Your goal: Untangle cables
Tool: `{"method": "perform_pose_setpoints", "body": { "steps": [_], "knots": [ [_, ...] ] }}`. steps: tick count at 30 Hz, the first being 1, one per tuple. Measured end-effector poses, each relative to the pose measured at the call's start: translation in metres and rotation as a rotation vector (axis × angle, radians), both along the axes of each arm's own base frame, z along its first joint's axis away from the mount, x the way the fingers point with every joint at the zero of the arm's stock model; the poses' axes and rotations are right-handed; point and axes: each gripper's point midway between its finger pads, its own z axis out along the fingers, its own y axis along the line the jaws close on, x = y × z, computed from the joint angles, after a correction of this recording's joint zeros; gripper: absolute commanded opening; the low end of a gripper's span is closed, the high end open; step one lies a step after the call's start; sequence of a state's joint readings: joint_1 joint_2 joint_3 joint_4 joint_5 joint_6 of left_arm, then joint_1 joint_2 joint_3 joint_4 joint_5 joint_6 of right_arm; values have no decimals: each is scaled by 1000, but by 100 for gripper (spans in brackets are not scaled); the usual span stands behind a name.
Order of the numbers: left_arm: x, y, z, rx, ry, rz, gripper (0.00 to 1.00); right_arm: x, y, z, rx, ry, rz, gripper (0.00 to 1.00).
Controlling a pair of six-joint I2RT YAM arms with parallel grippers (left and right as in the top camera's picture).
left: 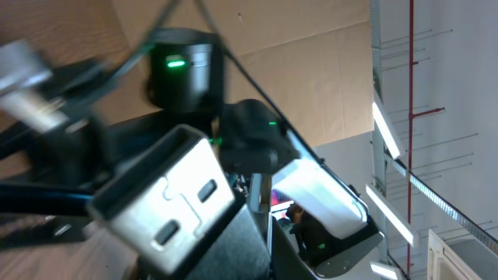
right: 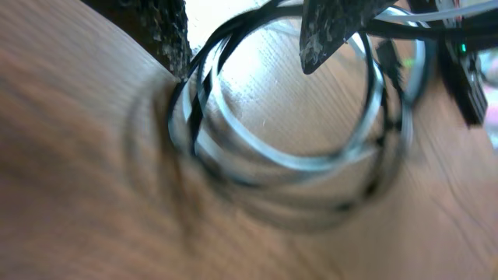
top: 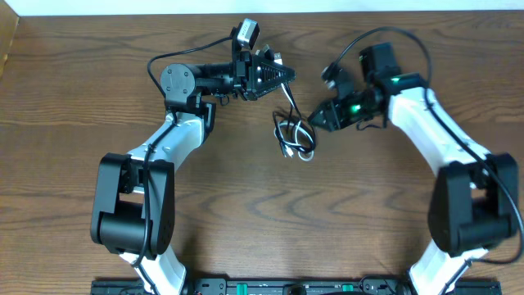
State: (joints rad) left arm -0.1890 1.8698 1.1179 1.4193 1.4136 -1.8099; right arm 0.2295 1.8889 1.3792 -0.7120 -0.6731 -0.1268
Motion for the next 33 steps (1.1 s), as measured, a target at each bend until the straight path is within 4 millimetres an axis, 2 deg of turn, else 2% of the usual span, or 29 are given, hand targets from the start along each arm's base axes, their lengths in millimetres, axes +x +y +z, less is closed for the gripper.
{"method": "perform_pose_setpoints", "body": {
  "steps": [6,12,17,21,23,26,27,33],
  "knots": [
    [1,0,-1,0,9,2,8,-13,8,-35,-23,30,121,41],
    [1,0,-1,0,10,2,7,-10,26,-65,-75,-42,224,42],
    [1,0,-1,0,9,3,7,-11,31,-82,-151,-45,227,35],
    [1,0,-1,0,-2,4,7,-9,26,-87,-194,-10,168,33],
    [1,0,-1,0,-6,4,7,-11,23,-88,-206,25,129,26],
    [1,0,-1,0,-16,6,8,-16,17,-92,-234,88,74,4],
    [1,0,-1,0,-19,6,7,-17,14,-93,-250,109,50,1],
    [1,2,-13,38,13,-19,8,-21,-24,-102,-440,278,-275,1]
  ]
}}
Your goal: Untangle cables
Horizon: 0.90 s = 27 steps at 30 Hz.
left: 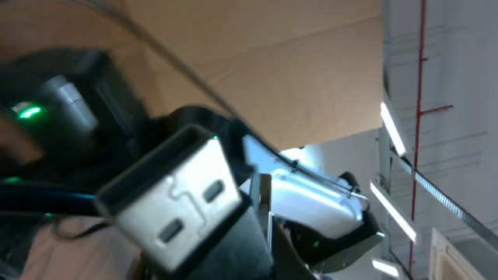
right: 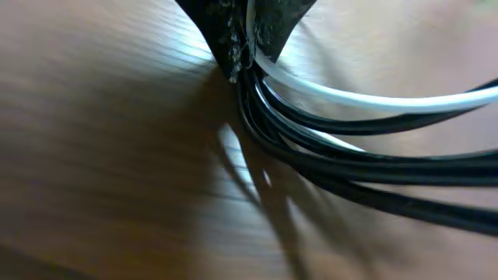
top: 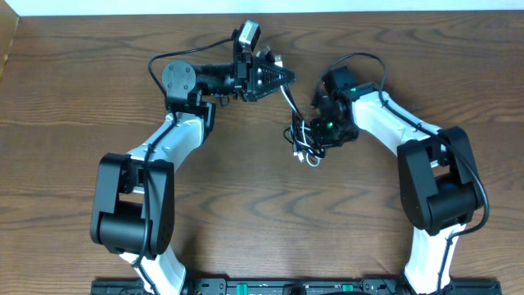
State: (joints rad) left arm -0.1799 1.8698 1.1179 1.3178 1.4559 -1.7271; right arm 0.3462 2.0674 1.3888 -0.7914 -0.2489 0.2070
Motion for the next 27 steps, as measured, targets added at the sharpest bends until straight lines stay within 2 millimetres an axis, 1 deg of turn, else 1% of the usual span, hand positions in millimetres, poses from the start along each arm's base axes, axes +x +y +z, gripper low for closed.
{"method": "perform_pose_setpoints", "body": {
  "steps": [3,5,7,10,13,15,16,17,18,20,21,22,24,26,27],
  "knots": [
    [11,12,-19,38,74,16,8,3,-28,0,-70,31,-138,1],
    [21,24,-33,57,132,52,7,6,-46,0,-86,47,-204,1],
    [32,38,-53,79,210,106,8,10,-68,1,-96,58,-277,1],
    [44,59,-92,133,337,212,7,19,-93,5,-84,49,-352,1],
    [47,75,-134,233,454,325,8,34,-111,22,1,5,-417,1],
    [46,85,-159,318,512,392,8,41,-123,42,52,-37,-454,1],
    [43,90,-172,370,539,420,8,44,-132,57,76,-69,-478,1],
    [41,93,-181,409,545,438,8,45,-135,65,88,-85,-487,1],
    [37,95,-193,465,561,457,8,44,-142,78,97,-108,-502,1],
    [28,102,-211,566,580,485,7,37,-157,92,61,-121,-534,1],
    [26,107,-218,608,580,501,8,32,-167,94,31,-117,-554,1],
    [23,115,-227,658,583,518,7,25,-180,92,-15,-99,-582,1],
    [18,126,-238,734,579,536,7,16,-197,86,-77,-67,-612,1],
    [12,134,-246,798,567,536,7,11,-205,80,-117,-44,-623,1],
    [9,136,-249,826,554,532,8,10,-206,77,-129,-35,-620,2]
  ]
}}
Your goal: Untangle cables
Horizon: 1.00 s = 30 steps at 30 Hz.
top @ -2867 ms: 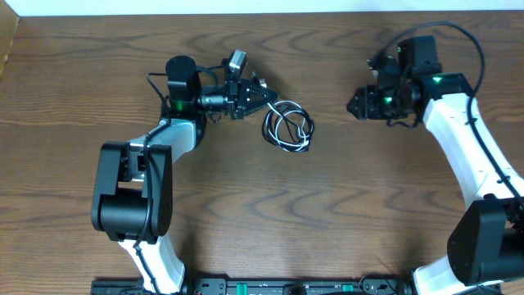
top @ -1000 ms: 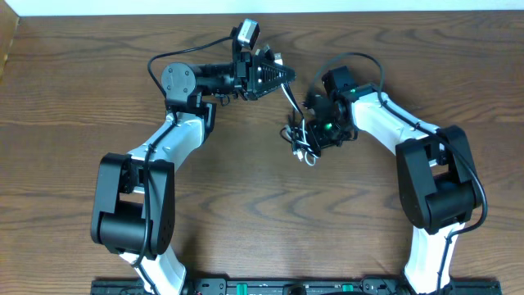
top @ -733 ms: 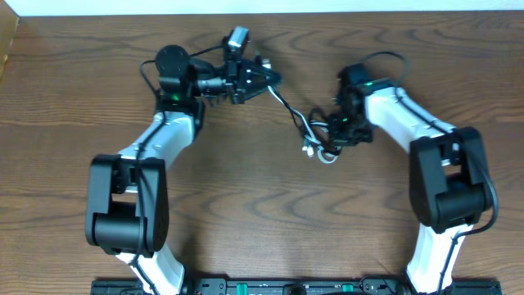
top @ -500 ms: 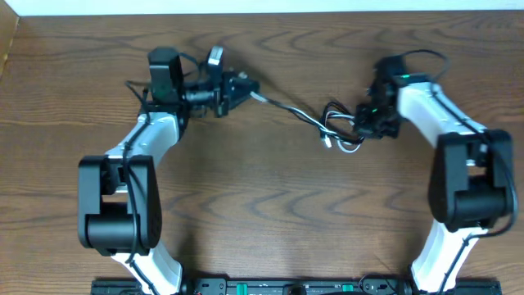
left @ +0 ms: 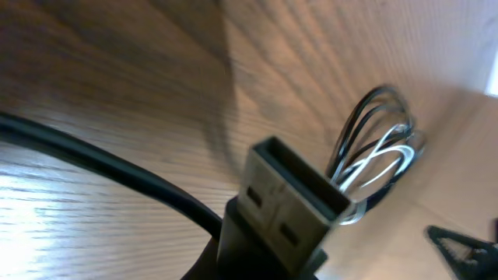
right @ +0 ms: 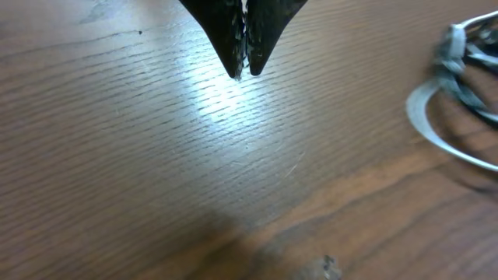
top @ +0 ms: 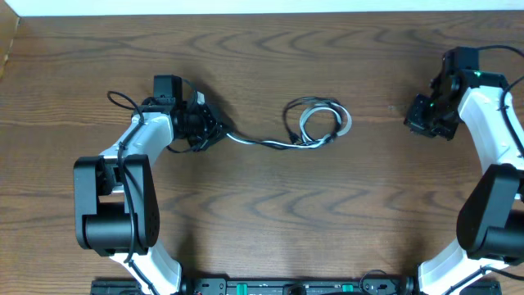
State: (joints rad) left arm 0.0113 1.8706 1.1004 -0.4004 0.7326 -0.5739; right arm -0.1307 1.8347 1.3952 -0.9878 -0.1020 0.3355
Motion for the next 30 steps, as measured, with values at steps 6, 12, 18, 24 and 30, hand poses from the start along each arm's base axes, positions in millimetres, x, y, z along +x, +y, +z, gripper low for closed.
{"method": "perform_pose_setpoints", "body": {
  "steps": [6,12,18,24,30],
  "knots": [
    [-11,-5,-7,71,-23,-105,7,18,30,1,57,-78,163,30],
    [-20,-30,-10,101,-52,-212,8,44,107,18,195,-251,415,38],
    [-26,-33,-13,118,-19,-209,7,56,195,36,248,-405,622,42],
    [-40,-30,-17,112,108,-132,7,51,273,27,304,-459,738,38],
    [-52,-26,-20,125,184,-106,7,43,275,-23,227,-329,681,31]
  ]
}}
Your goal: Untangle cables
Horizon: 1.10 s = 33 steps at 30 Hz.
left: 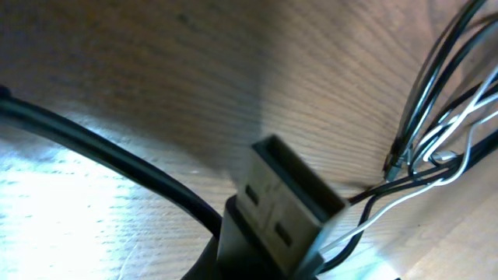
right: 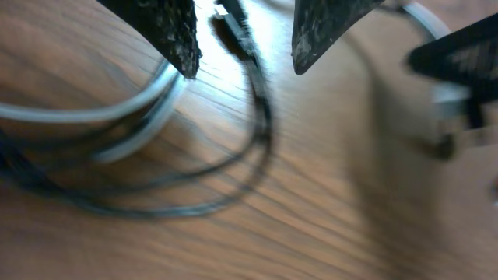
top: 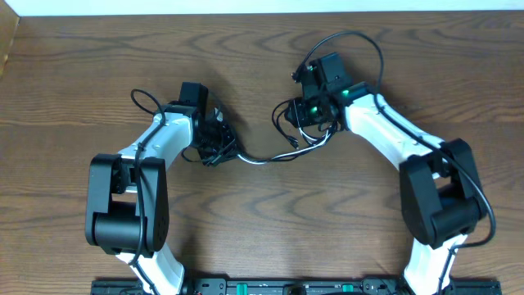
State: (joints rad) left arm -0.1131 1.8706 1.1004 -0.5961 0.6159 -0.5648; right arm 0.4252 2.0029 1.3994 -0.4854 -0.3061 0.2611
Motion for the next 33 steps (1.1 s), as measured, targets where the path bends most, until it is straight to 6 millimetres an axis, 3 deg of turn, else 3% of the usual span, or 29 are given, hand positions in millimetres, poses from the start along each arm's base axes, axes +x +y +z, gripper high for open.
{"method": "perform_pose_setpoints", "body": {
  "steps": [4,7,16,24,25,27,29,33],
  "knots": [
    [-8,4,-3,27,40,8,8,-1,-19,-10,-91,30,-82,28],
    [-17,10,-6,63,80,11,7,-14,-33,-19,-160,87,-112,27],
    [-25,10,-10,113,49,-104,7,-33,-55,-25,-259,176,-150,22],
    [-34,15,0,145,-15,-245,8,-22,-78,13,-280,213,-194,31],
    [-31,16,7,154,-46,-249,17,-18,-80,17,-276,206,-204,31],
    [-24,17,31,166,-135,-250,47,-10,-88,23,-267,192,-228,33],
    [-19,18,57,173,-231,-251,63,-7,-99,24,-267,196,-251,36],
    [-14,16,91,181,-360,-251,69,0,-115,24,-255,201,-292,37]
  ]
}}
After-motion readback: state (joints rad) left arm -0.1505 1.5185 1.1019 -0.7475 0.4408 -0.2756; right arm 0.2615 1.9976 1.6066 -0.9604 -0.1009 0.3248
